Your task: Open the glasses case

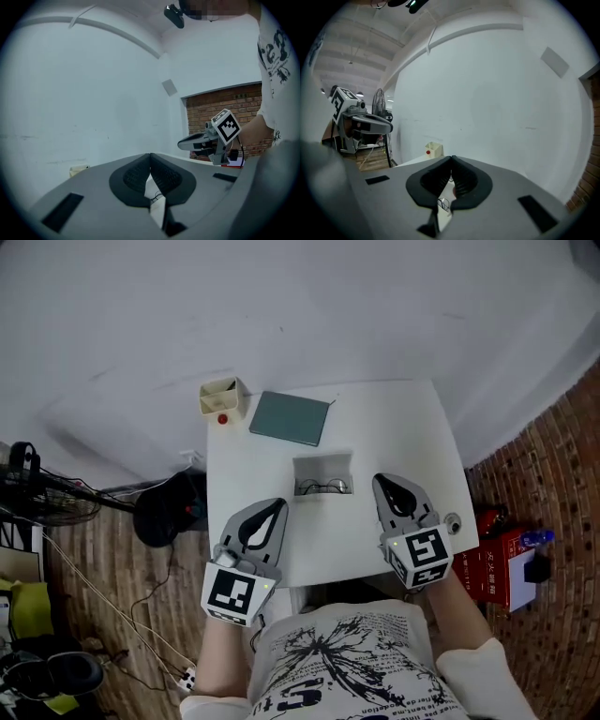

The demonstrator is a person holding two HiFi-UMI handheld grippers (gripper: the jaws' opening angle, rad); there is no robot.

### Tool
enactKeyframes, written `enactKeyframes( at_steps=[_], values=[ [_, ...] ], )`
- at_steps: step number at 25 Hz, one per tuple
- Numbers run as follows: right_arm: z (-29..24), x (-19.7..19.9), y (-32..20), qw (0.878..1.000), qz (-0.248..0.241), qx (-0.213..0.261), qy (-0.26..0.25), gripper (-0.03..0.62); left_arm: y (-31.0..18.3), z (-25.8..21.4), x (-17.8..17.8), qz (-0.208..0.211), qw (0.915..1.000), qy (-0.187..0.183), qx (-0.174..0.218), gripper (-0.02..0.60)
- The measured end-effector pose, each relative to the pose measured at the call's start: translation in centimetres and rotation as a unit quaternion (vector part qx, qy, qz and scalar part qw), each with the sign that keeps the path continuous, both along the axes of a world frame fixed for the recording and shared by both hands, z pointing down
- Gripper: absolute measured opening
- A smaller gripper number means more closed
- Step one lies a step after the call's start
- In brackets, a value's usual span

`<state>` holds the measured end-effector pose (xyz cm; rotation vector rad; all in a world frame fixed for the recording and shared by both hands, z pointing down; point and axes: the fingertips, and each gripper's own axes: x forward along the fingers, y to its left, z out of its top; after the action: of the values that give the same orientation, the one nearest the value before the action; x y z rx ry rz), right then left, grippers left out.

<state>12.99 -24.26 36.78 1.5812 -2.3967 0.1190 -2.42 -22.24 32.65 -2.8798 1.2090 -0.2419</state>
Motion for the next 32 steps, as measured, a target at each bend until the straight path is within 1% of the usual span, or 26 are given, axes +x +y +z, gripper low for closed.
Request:
enactKeyframes(
  at_steps=[2, 5, 8, 11, 21, 32],
  values=[
    [-0.9, 0.2, 1.6, 1.000, 0.009, 0.014, -0.008, 0.014, 1.1, -1.4, -0.5, -0.001, 0.9998, 0.016, 0.012, 0.014],
    [-2.2, 0.1, 3.6, 0.999, 0.013, 0.039, -0.017, 0.014, 2.5, -2.3, -1.7, -0.006, 0.9995, 0.030, 0.009, 0.014],
    [-3.2, -0.2, 5.0, 0.998, 0.012, 0.058, -0.017, 0.014, 3.5, -2.0, -2.9, -0.006, 0.9999, 0.015, -0.005, 0.014],
    [-3.8, -0.7, 5.7, 0.997, 0.011, 0.071, -0.011, 0.012, 3.9, -2.2, -3.6, -0.009, 0.9997, 0.021, -0.005, 0.014],
    [-4.7, -1.5, 6.6, 0.996, 0.020, 0.080, -0.030, 0.011, 4.5, -2.2, -4.7, -0.014, 0.9996, 0.024, -0.009, 0.014],
    [-4.3, -1.6, 6.5, 0.996, 0.022, 0.077, -0.037, 0.011, 4.4, -1.8, -4.5, -0.015, 0.9995, 0.020, -0.016, 0.014]
  ],
)
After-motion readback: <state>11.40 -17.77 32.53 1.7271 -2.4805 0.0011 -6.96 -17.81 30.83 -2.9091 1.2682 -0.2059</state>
